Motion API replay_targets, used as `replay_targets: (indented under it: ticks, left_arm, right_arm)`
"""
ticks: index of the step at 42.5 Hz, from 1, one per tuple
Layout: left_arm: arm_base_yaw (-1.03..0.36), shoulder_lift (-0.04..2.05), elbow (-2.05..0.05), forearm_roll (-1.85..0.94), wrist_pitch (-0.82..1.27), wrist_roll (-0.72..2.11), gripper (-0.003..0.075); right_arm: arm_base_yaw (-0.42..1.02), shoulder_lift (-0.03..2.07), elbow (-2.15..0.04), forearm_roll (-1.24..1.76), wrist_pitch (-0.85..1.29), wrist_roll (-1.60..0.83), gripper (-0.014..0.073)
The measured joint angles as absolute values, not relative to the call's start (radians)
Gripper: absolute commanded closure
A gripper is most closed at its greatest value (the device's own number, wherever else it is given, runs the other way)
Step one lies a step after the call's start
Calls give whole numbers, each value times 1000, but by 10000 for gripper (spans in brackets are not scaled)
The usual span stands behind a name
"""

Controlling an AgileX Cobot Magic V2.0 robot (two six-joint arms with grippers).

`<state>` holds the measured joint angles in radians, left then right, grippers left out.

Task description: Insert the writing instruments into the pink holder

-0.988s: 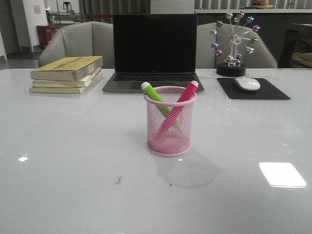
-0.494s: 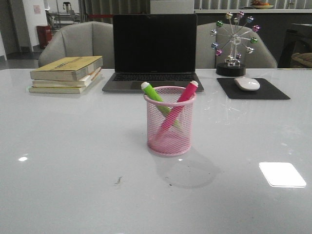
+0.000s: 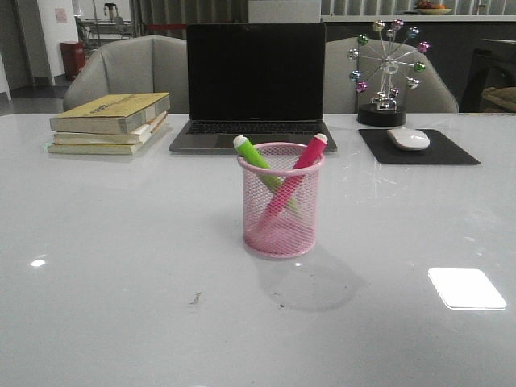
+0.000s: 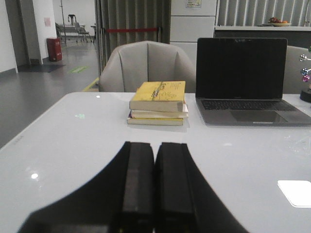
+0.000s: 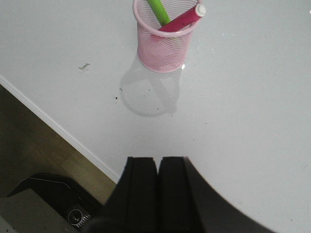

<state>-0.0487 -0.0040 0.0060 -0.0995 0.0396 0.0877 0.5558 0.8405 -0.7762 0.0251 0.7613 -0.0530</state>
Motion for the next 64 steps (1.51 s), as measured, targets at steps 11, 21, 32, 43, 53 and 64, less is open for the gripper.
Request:
replay_targets:
  ticks: [11, 21, 32, 43, 53, 64]
  left_arm:
    - [-49, -4, 6, -100, 6, 101, 629]
    - [-49, -4, 6, -100, 0, 102, 629]
    - [-49, -4, 6, -100, 0, 102, 629]
    - [-49, -4, 6, -100, 0, 102, 629]
    - [-48, -4, 6, -100, 0, 102, 629]
    - [-46, -4, 6, -100, 0, 104, 629]
  right_arm:
    - [556, 840, -776, 25, 761, -53, 538]
    - [556, 840, -776, 25, 761, -53, 538]
    - [556, 840, -776, 25, 761, -53, 538]
    - [548, 832, -762, 14, 750, -53, 538]
    - [314, 577, -552, 0, 490, -53, 538]
    - [46, 195, -220, -8, 219, -53, 538]
